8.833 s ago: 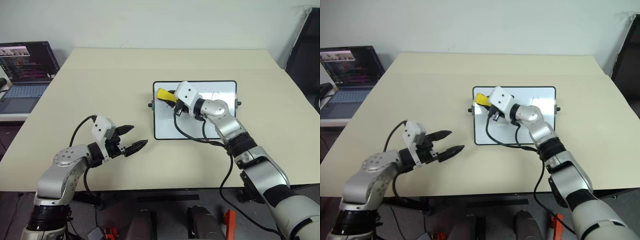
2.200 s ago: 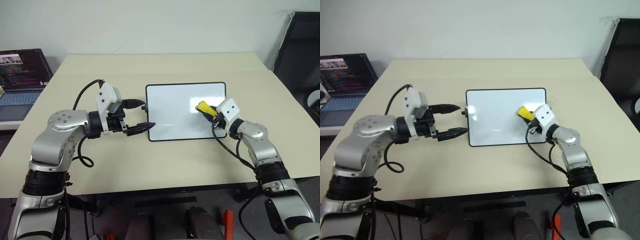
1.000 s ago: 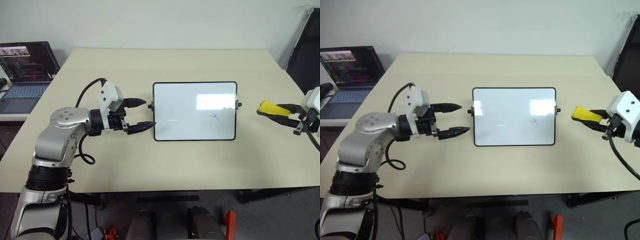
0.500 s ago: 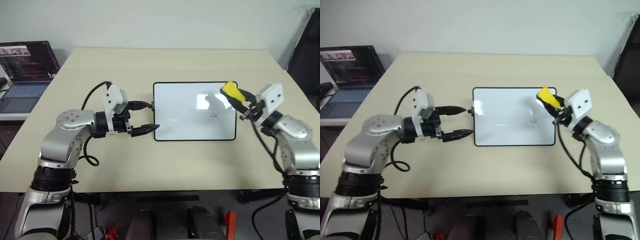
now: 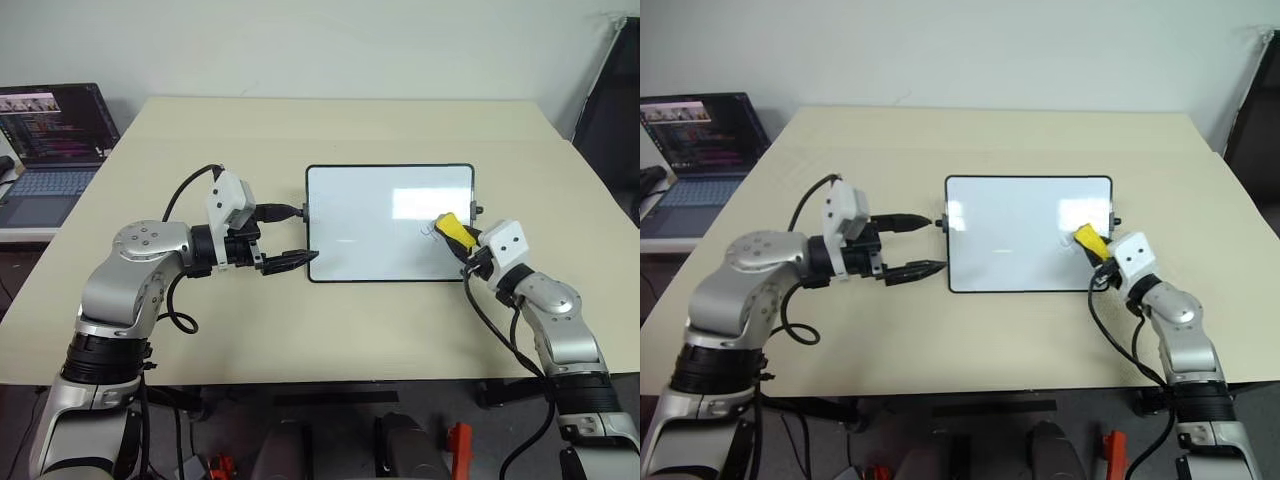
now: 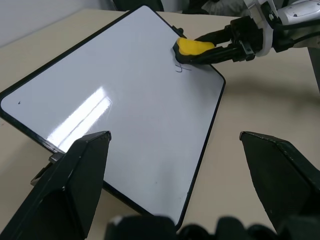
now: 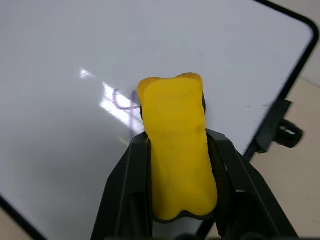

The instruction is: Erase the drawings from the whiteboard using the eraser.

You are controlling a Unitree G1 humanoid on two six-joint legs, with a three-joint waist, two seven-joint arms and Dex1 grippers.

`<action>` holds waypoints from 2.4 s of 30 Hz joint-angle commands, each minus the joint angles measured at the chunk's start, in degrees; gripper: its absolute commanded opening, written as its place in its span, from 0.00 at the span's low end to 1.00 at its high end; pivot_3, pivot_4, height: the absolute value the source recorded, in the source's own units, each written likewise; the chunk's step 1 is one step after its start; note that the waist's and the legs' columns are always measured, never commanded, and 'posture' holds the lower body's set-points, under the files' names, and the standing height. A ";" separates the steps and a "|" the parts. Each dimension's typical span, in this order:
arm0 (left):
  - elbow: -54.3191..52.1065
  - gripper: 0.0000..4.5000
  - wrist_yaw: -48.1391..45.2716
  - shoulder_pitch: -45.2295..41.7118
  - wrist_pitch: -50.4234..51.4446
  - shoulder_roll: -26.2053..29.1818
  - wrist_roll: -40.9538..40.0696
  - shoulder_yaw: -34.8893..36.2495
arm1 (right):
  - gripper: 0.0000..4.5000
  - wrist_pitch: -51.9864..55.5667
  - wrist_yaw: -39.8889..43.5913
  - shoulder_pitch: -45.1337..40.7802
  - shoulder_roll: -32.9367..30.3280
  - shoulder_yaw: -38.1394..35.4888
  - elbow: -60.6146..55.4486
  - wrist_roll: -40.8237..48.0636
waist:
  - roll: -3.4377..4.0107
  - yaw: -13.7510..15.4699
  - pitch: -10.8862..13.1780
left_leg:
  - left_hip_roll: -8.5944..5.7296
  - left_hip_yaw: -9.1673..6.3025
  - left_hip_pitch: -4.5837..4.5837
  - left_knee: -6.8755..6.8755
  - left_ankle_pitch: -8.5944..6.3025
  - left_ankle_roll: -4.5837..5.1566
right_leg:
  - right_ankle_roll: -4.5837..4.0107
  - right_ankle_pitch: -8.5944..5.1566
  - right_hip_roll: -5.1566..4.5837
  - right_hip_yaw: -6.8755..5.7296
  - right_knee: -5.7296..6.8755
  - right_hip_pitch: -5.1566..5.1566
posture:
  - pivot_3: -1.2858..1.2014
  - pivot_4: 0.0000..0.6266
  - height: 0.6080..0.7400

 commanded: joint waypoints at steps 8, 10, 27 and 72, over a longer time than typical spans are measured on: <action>-1.38 1.00 -0.14 -1.29 -0.68 0.25 -0.20 0.54 | 0.24 2.37 1.61 0.48 -0.09 4.12 -2.79 -1.40 | 0.00 -0.50 0.00 | 0.01 -0.01 0.00 0.05 0.01 0.00 | 0.00 0.01 0.02 0.01 0.02 0.01 | 0.52 0.24 1.00; -1.24 1.00 -0.16 -1.34 -0.82 0.19 -0.05 0.41 | 0.24 3.12 -1.94 -1.53 0.09 2.37 -1.15 -2.11 | 0.00 -0.52 0.00 | 0.01 0.00 0.01 0.06 0.01 0.00 | 0.01 0.01 0.02 0.03 0.02 0.01 | 0.52 0.24 1.00; -0.74 1.00 -0.11 -2.02 -1.02 -0.50 0.25 -0.02 | 0.24 15.24 8.51 4.39 -2.73 7.88 -9.25 1.76 | -0.26 -0.65 -0.22 | 0.05 0.00 0.07 0.07 0.11 -0.11 | 0.00 0.06 0.08 0.07 0.04 0.04 | 0.52 0.24 1.00; -1.64 1.00 -1.06 -2.63 -1.38 -5.56 -0.28 -4.50 | 0.24 27.45 -0.59 -0.74 -9.05 -21.66 -11.08 20.80 | -0.38 0.37 -0.30 | 0.04 -0.08 -0.19 -0.08 0.37 0.00 | 0.16 0.53 0.02 0.01 -0.90 0.24 | 0.52 0.24 1.00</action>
